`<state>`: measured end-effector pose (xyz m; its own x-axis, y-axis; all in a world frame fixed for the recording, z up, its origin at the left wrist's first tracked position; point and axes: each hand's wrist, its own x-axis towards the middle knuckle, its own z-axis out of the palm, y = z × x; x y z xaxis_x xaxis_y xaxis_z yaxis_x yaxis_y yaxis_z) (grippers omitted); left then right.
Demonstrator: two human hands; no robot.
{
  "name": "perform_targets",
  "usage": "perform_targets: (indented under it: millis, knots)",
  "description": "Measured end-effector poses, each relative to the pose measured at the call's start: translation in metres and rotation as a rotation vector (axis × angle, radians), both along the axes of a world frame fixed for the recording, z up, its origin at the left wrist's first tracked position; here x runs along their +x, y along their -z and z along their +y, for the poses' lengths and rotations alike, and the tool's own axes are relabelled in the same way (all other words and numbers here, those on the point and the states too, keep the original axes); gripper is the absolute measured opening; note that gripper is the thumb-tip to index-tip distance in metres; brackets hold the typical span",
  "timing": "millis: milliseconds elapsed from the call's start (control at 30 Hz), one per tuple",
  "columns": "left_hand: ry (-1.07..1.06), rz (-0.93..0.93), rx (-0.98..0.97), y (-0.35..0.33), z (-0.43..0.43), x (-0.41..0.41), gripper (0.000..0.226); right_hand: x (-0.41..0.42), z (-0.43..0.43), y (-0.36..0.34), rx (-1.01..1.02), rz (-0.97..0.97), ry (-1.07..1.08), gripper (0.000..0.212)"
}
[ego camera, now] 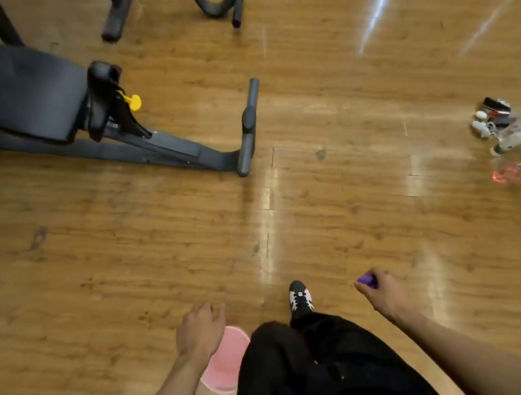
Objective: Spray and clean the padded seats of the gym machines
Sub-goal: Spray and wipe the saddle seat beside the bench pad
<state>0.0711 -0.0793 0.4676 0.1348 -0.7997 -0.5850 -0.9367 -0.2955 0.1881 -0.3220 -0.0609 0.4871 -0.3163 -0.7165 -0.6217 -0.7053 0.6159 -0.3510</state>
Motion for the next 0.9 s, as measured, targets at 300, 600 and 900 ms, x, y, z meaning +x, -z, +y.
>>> perform_targets:
  millis: [300, 600, 900]
  knots:
    - [-0.203, 0.031, -0.119, -0.021, -0.144, -0.002, 0.040, 0.058, -0.196, -0.016, 0.042, -0.098, -0.088, 0.019]
    - [-0.224, 0.046, -0.071, -0.006, -0.289, 0.097, 0.048, 0.169, -0.356, -0.006, 0.049, -0.003, -0.284, 0.020]
    - [-0.200, 0.044, -0.072, -0.021, -0.429, 0.186, 0.045, 0.292, -0.499, -0.004, -0.070, -0.047, -0.312, 0.013]
